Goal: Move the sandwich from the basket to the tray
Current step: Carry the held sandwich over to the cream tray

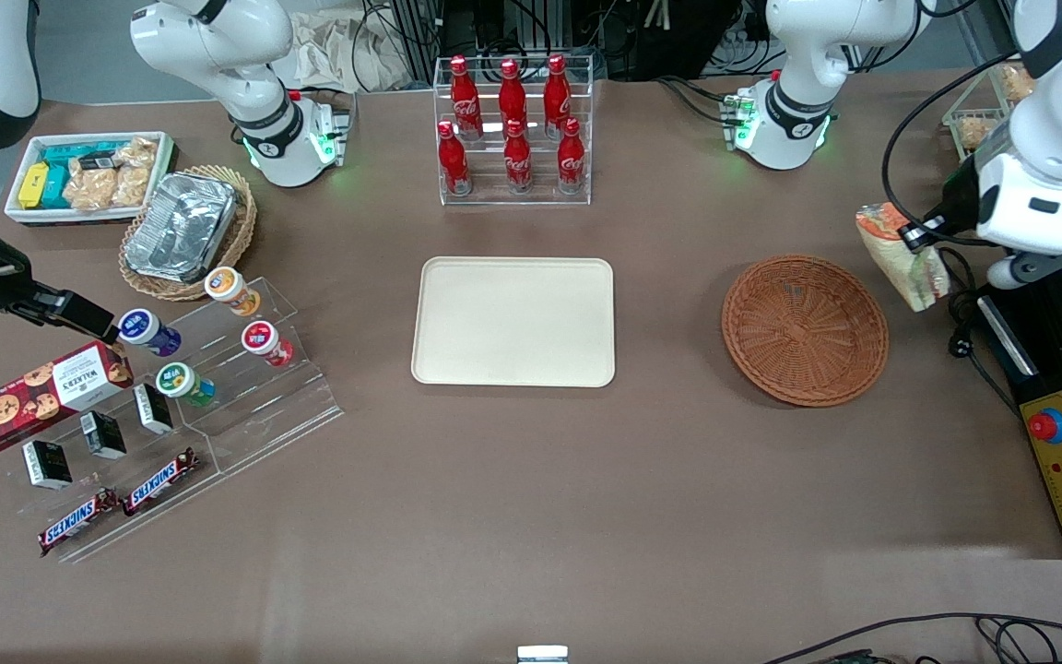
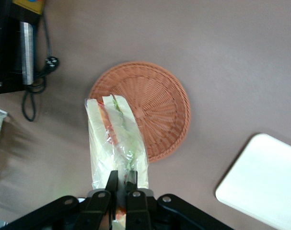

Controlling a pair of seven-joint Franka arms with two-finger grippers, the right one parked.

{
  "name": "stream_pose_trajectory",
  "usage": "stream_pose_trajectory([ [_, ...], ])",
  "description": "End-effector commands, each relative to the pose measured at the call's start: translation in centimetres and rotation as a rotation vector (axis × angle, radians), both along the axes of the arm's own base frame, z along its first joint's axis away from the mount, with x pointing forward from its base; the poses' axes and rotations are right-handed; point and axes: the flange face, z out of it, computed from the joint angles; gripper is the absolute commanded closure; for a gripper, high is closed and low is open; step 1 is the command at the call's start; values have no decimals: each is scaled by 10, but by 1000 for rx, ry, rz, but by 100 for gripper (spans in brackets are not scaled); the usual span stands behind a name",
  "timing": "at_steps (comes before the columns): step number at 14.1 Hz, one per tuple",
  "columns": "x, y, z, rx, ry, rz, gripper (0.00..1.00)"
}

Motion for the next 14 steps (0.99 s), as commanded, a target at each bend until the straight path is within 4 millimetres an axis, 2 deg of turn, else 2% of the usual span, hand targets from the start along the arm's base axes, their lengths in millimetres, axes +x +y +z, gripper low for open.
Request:
stream_pose_trajectory([
  [1, -5, -51, -5, -8, 30, -63, 100],
  [5, -15, -124, -29, 8, 58, -53, 100],
  [7, -18, -144, -33, -76, 76, -57, 100],
  [8, -17, -154, -43, -124, 111, -65, 100],
  [10, -30, -199, -61, -117, 131, -138, 100],
  [12, -42, -241, -68, -112, 71, -200, 100],
  [14, -36, -257, -83, -151, 60, -189, 100],
])
